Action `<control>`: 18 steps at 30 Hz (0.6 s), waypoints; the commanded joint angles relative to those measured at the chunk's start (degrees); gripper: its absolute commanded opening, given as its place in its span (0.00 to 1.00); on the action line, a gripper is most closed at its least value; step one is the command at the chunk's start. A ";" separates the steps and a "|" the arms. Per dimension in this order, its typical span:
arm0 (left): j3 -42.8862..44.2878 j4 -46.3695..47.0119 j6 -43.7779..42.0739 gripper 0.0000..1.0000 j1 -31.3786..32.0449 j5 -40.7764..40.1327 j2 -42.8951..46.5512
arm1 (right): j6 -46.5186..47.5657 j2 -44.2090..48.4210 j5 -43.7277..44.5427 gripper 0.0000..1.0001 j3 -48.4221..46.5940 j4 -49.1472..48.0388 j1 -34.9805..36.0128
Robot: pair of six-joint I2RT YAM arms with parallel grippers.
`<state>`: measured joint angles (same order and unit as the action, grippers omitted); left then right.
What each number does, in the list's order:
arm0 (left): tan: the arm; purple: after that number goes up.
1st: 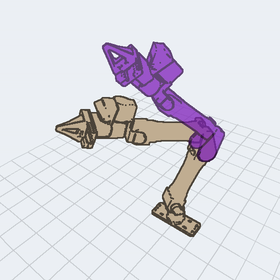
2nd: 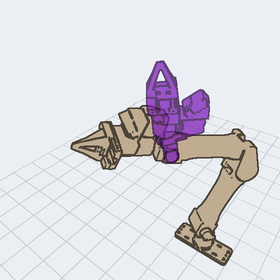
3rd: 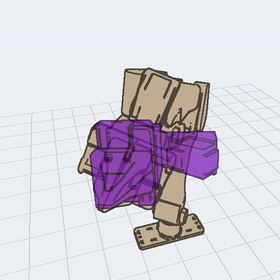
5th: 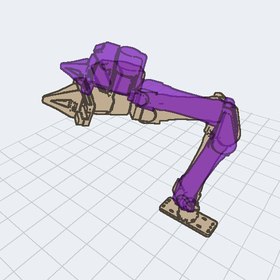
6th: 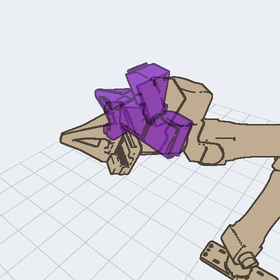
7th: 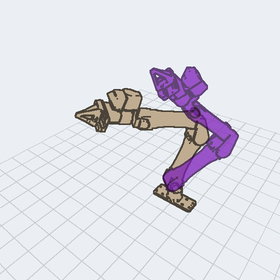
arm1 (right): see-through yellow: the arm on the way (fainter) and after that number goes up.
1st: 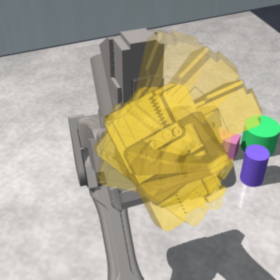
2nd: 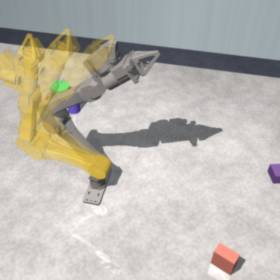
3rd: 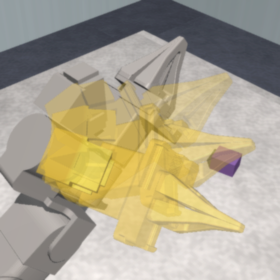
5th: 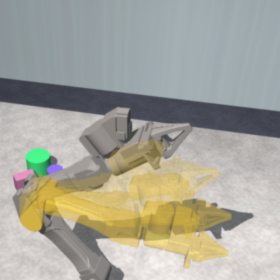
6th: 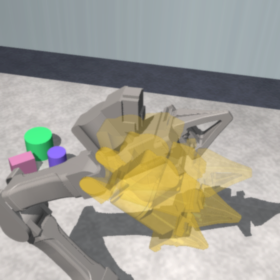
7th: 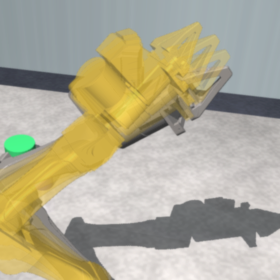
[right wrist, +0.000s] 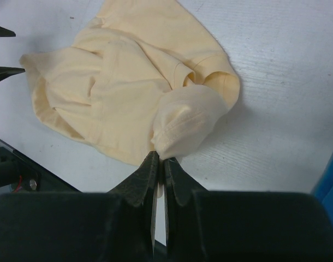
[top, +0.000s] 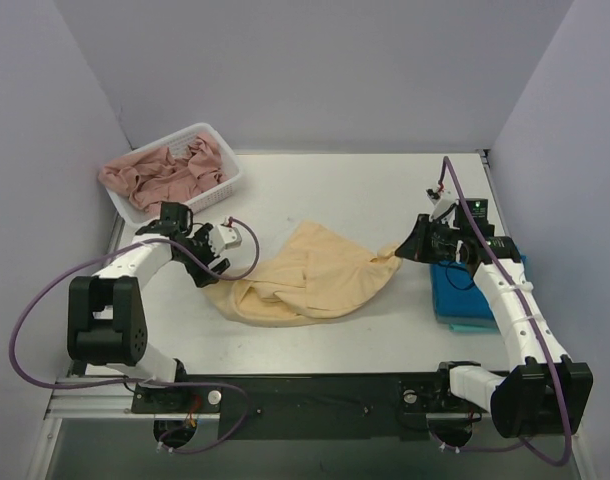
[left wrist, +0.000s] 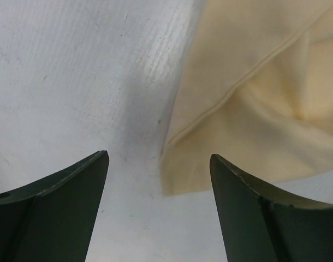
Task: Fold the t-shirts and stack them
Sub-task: Flatten out the tshirt
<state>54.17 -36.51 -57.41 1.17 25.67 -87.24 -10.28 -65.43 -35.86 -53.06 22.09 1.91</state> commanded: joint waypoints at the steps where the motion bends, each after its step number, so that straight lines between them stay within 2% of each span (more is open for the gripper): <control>1: -0.91 8.56 -0.69 0.85 2.52 -2.03 -1.61 | 0.53 0.13 -0.97 0.00 -2.93 -0.99 -0.15; 4: -1.26 7.33 -1.74 0.81 4.10 -2.38 -3.81 | 0.53 0.04 -0.44 0.00 -3.28 -0.99 -0.15; 5: -1.61 7.51 -2.18 0.74 4.89 -2.99 -4.51 | 0.44 -0.05 -0.36 0.00 -3.54 -0.99 -0.24; 6: -2.40 8.29 -1.92 0.62 5.07 -4.47 -4.60 | 0.35 -0.05 -0.35 0.00 -3.80 -0.99 -0.42; 7: -2.84 9.60 -1.92 0.54 5.24 -4.75 -4.08 | 0.18 -0.05 -0.35 0.00 -4.42 -0.99 -0.68; 8: -3.19 10.05 -2.27 0.31 5.16 -4.40 -3.64 | 0.18 -0.05 -0.35 0.00 -4.86 -0.99 -0.77; 10: -2.41 10.84 -1.31 0.00 5.25 -5.71 -2.32 | -0.35 -0.22 -0.44 0.00 -6.61 -1.25 -1.30; 13: 3.72 11.11 3.78 0.00 4.55 -11.14 -2.06 | -2.10 -2.42 -1.06 0.00 -12.84 -2.04 -1.65; 15: 11.10 10.94 8.61 0.00 3.58 -13.70 -1.53 | -3.94 -5.05 -1.67 0.00 -18.90 -2.83 -4.19; 18: 27.23 9.45 15.03 0.00 1.39 -17.05 -0.83 | -7.64 -9.87 -2.46 0.00 -30.92 -5.29 -6.13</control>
<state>62.76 -30.76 -51.57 5.39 14.57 -91.33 -12.88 -71.40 -36.71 -70.63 22.79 -1.23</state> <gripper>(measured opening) 0.030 0.015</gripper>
